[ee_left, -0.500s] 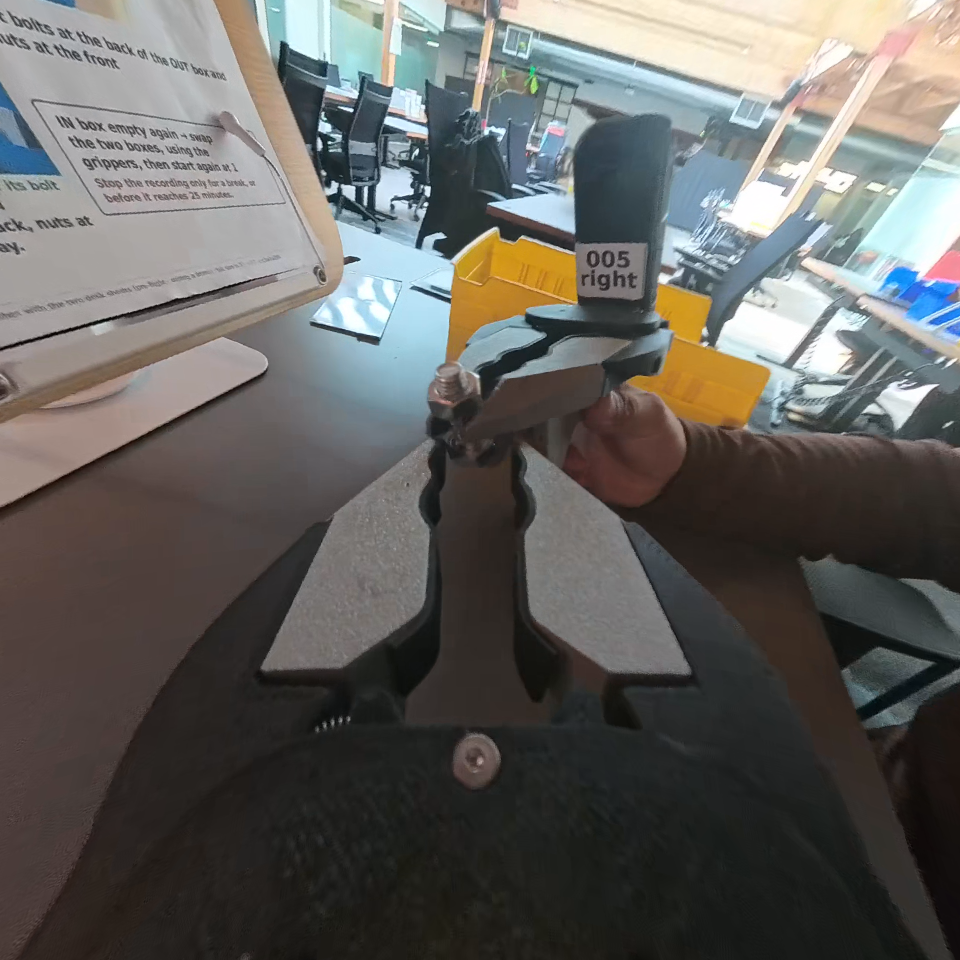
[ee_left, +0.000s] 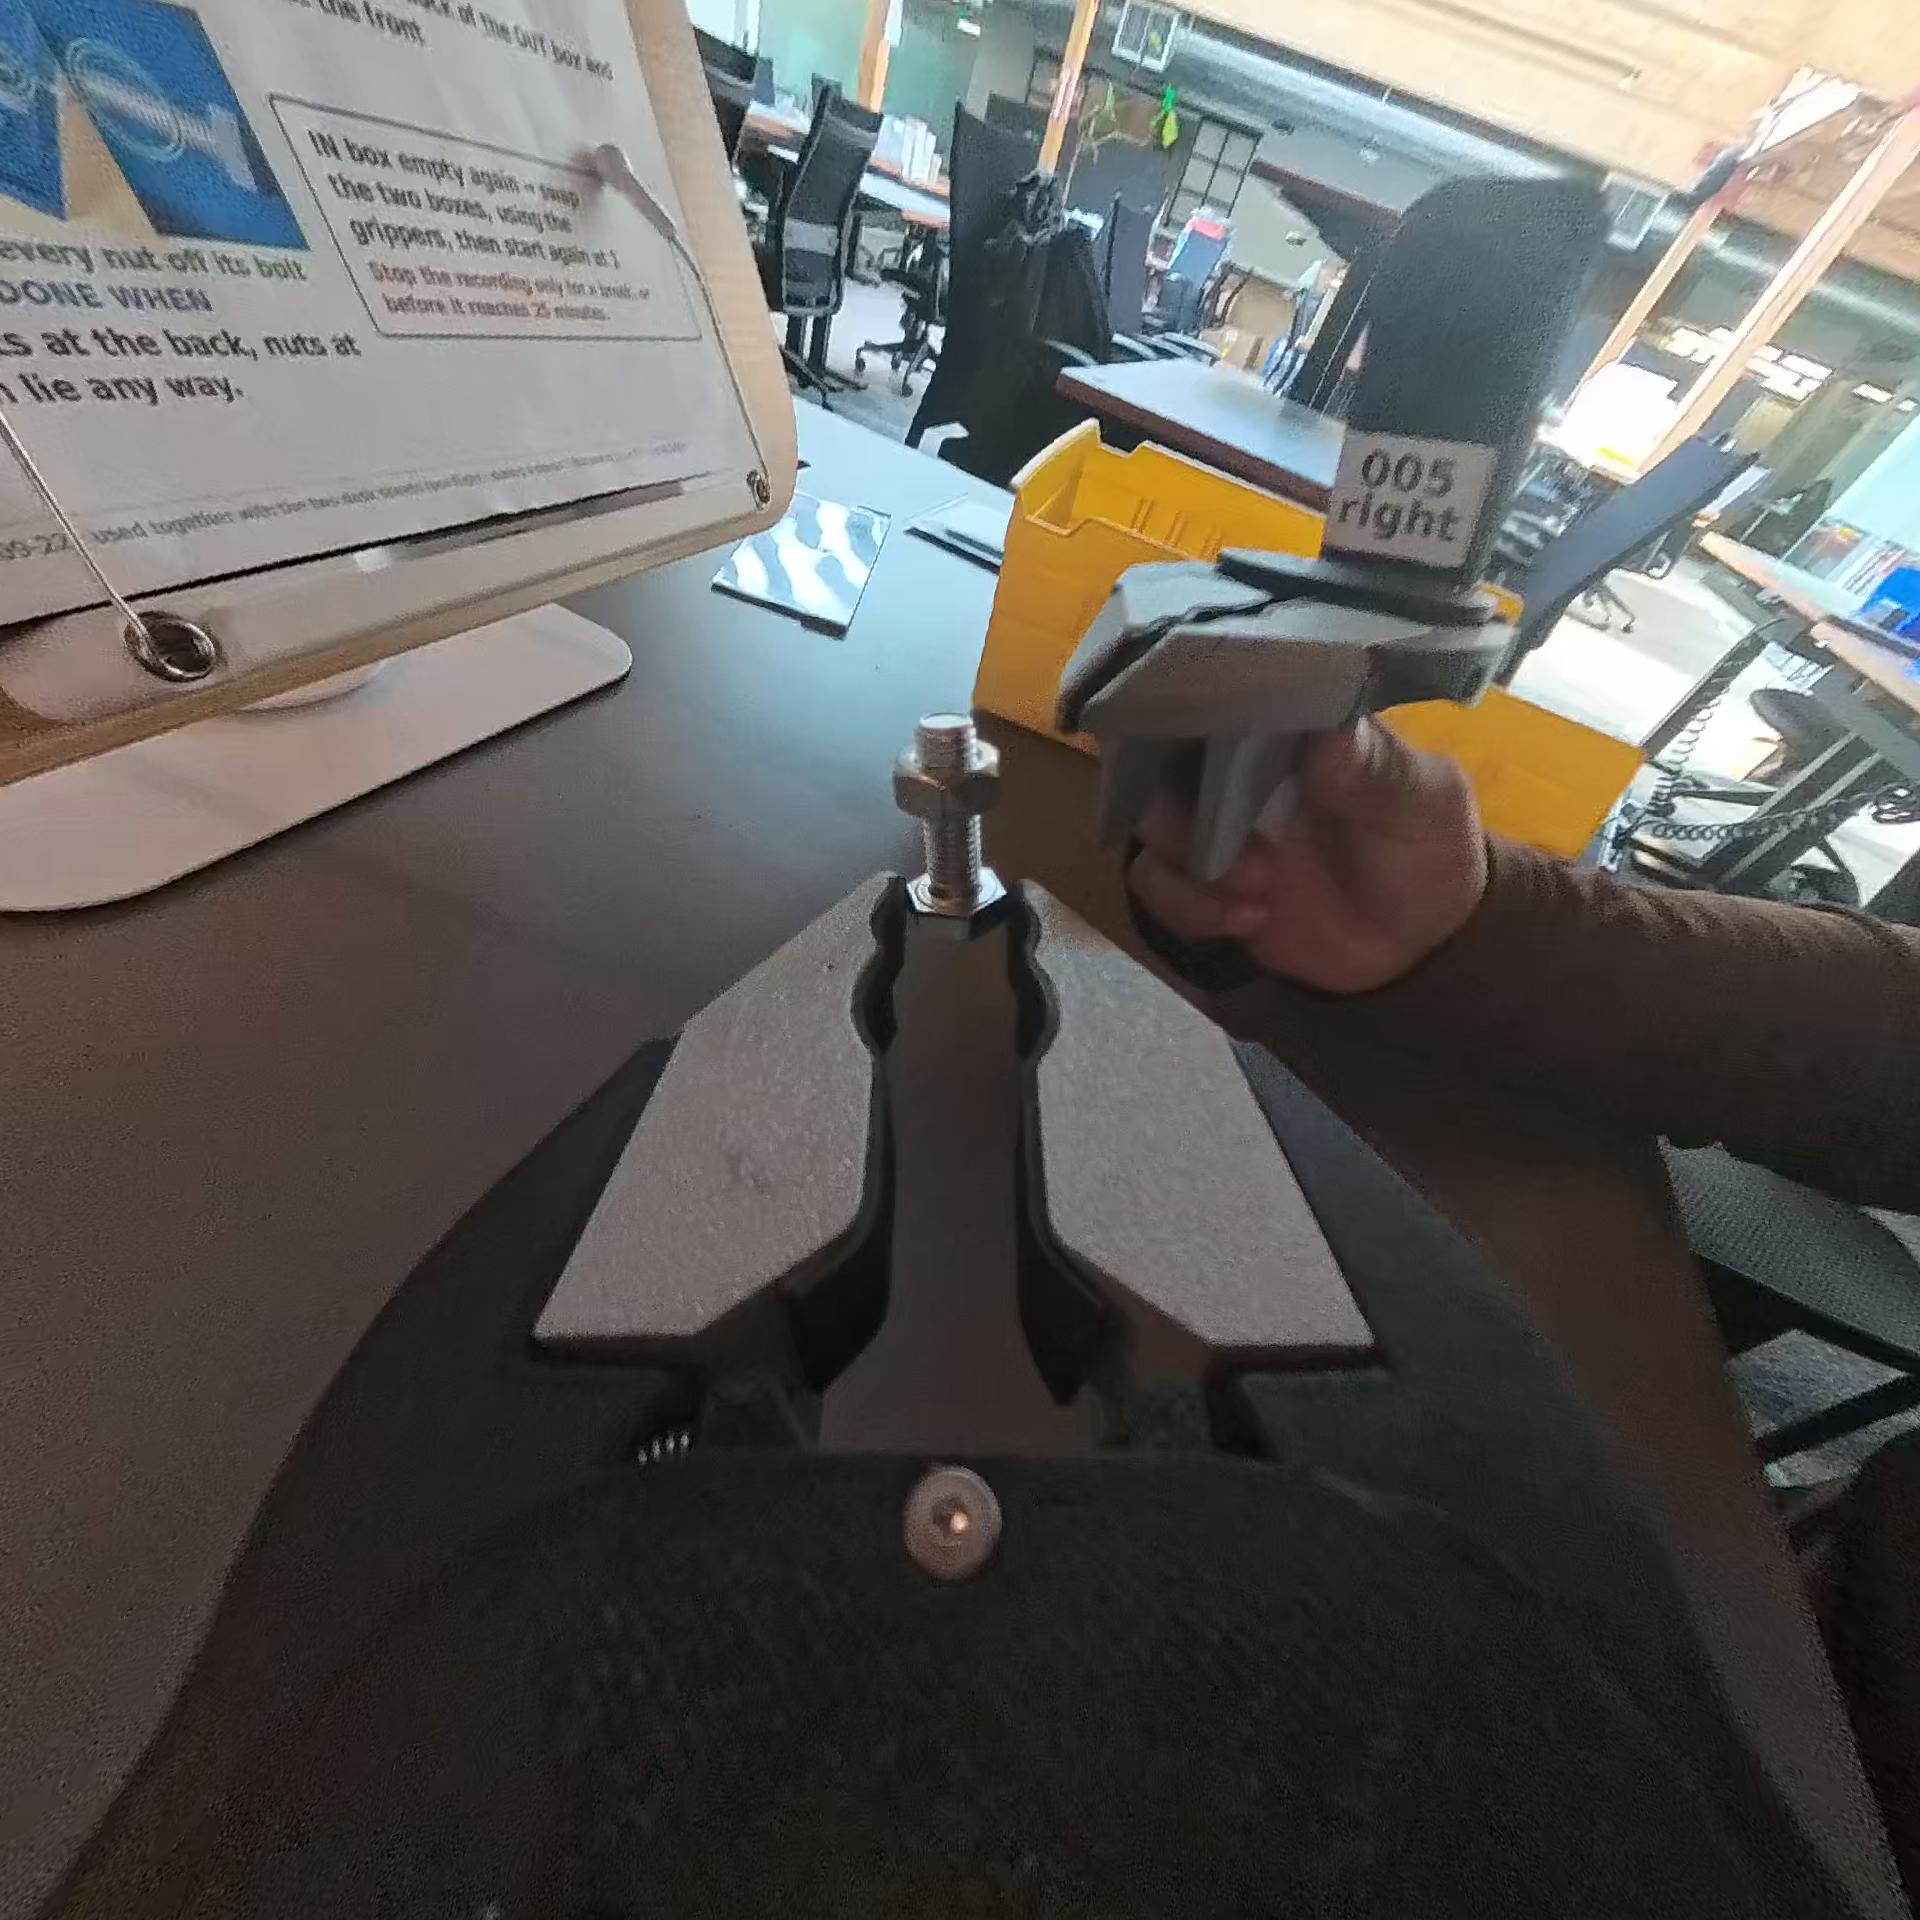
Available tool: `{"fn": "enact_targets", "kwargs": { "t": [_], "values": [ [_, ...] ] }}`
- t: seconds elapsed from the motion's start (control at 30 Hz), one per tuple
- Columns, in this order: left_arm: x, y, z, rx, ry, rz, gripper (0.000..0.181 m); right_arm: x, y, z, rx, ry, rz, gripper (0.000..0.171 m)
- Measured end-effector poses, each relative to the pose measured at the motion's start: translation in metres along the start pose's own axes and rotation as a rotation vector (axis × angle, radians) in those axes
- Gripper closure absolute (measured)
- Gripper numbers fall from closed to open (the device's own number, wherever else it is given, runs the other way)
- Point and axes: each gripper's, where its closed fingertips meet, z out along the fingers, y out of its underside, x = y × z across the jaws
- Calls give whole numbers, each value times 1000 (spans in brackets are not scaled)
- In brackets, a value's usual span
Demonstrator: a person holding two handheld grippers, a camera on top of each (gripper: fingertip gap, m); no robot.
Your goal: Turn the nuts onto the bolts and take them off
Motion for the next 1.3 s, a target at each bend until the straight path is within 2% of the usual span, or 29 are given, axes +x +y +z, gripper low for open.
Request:
{"fn": "enact_targets", "kwargs": {
  "t": [0.17,0.33,0.37,0.4,0.5,0.53,0.77,0.9,1.1,1.3],
  "values": [
    [2,2,2,-18,-9,20,164,9,-1,-4,4,46,17,170],
    [3,10,6,-61,-32,88,164,9,3,2,-5,48,52,132],
    [4,11,8,-71,-37,103,164,9,6,4,-16,47,55,130],
    [5,13,9,-82,-41,120,164,7,9,6,-33,37,55,133],
    [11,17,12,-103,-30,159,164,3,17,10,-81,23,24,161],
    [12,18,13,-108,-31,172,164,3,19,9,-91,27,13,165],
    [6,17,11,-117,-71,179,164,12,19,5,-99,87,-2,165],
    [6,16,10,-110,-62,174,164,8,18,6,-88,46,31,160],
    [9,20,13,-131,-70,211,164,7,21,6,-115,40,11,165],
    [10,18,12,-114,-35,145,164,8,20,5,-115,52,7,166]
  ]
}}
